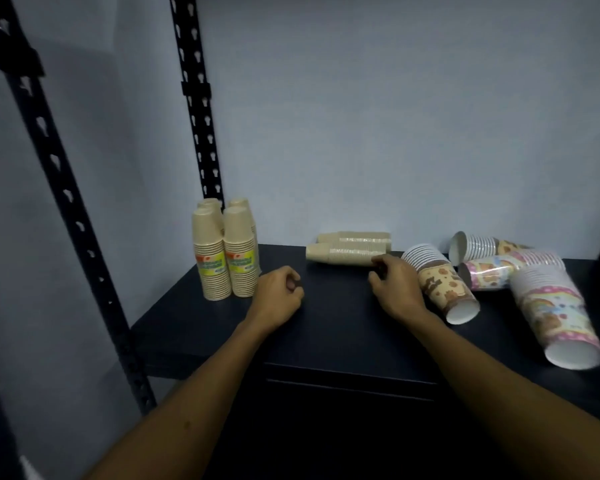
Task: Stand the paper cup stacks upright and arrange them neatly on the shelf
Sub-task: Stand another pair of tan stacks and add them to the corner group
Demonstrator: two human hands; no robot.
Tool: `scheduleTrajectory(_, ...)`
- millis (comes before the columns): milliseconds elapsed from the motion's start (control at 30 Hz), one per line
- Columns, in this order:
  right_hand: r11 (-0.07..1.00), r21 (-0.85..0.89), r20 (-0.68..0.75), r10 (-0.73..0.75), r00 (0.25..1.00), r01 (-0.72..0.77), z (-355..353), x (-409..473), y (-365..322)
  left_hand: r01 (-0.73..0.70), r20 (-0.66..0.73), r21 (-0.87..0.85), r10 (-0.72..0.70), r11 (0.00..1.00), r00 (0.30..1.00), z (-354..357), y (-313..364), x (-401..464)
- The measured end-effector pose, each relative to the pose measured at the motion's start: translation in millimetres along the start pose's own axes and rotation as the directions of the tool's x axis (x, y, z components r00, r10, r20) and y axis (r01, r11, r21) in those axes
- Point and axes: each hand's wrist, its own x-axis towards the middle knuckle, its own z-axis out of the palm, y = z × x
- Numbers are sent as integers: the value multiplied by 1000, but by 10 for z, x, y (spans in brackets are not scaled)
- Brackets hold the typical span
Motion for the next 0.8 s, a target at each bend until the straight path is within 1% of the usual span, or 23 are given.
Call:
scheduleTrajectory(133, 999, -17, -54, 27, 998, -28, -88, 210, 243, 91, 5, 69, -92, 993, 996, 252, 57, 321)
scheduleTrajectory(233, 997, 19, -101, 80, 992, -79, -80, 428, 389, 77, -11, 50, -77, 996, 997, 375, 73, 535)
scheduleTrajectory(333, 993, 40, -122, 118, 985, -114, -33, 650, 557, 71, 72, 18, -72, 997, 995, 463, 5, 724)
scheduleTrajectory(400, 996, 27, -94, 83, 992, -80, -11, 766, 630, 60, 88, -8, -59, 998, 994, 503, -51, 811)
scheduleTrajectory(467, 1000, -11, -26, 5, 1000, -5, 13, 850, 676, 56, 30, -54, -54, 997, 998, 512, -82, 846)
scheduleTrajectory(533, 996, -58, 85, -68, 994, 73, 41, 907, 726, 52, -49, -91, -57, 994, 997, 504, -111, 860)
scheduleTrajectory(600, 990, -99, 148, -83, 986, 98, 61, 955, 783, 50, -93, -115, -61, 992, 994, 490, -134, 859)
scheduleTrajectory(733, 964, -133, 184, -204, 962, 230, 88, 975, 787, 52, -34, -163, -59, 985, 998, 493, -106, 804)
scheduleTrajectory(800, 967, -122, 144, -206, 968, 224, 68, 955, 760, 38, -25, -188, -44, 981, 999, 480, -54, 754)
